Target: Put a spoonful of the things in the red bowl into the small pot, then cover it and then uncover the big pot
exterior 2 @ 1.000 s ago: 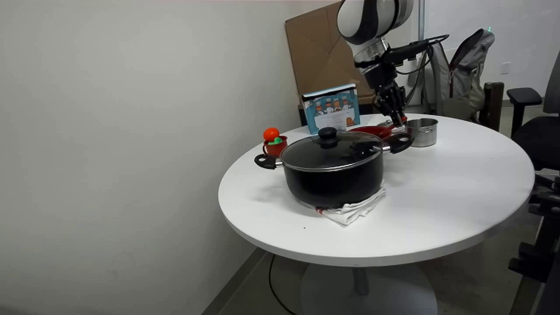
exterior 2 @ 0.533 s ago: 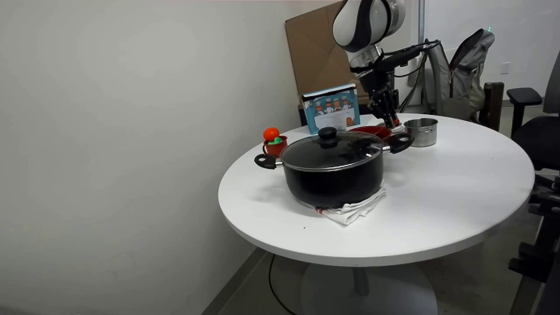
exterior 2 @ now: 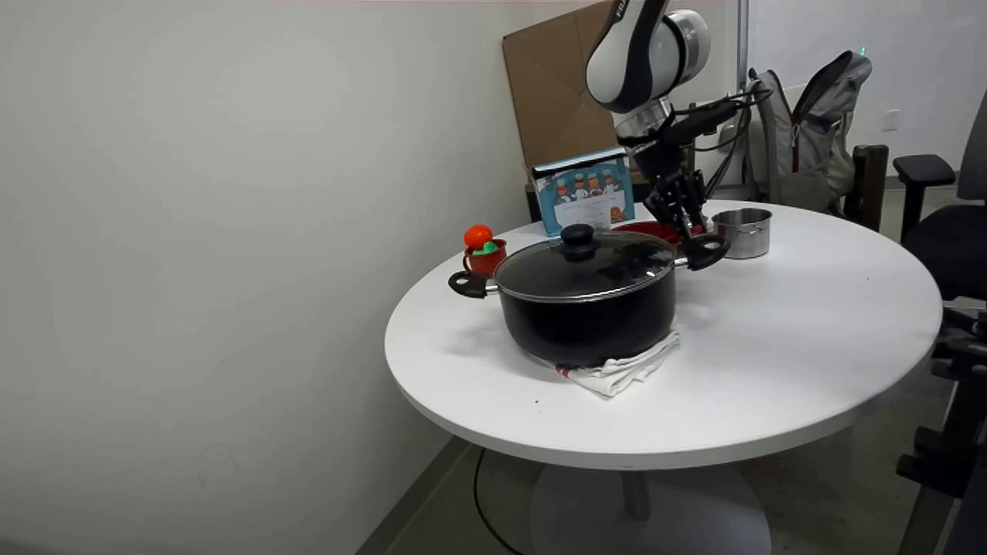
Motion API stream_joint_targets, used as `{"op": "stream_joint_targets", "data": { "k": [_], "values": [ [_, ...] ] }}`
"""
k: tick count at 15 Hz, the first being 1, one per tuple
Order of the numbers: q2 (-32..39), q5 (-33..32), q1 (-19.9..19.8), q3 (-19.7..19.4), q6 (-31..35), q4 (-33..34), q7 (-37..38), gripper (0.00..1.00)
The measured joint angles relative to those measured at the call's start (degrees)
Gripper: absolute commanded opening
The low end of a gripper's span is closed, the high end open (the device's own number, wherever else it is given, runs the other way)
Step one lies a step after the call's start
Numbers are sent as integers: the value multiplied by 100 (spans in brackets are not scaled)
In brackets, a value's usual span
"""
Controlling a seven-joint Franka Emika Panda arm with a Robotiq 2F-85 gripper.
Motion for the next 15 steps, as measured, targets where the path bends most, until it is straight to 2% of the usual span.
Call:
{"op": "stream_joint_targets", "data": {
  "k": [4,11,15],
  "values": [
    [-36,0,3,14,0,-5,-5,100],
    [-984,41,-244,-88,20,-184,-3,100],
    [-1398,70,-602,-336,669,-221,53,100]
  ]
}}
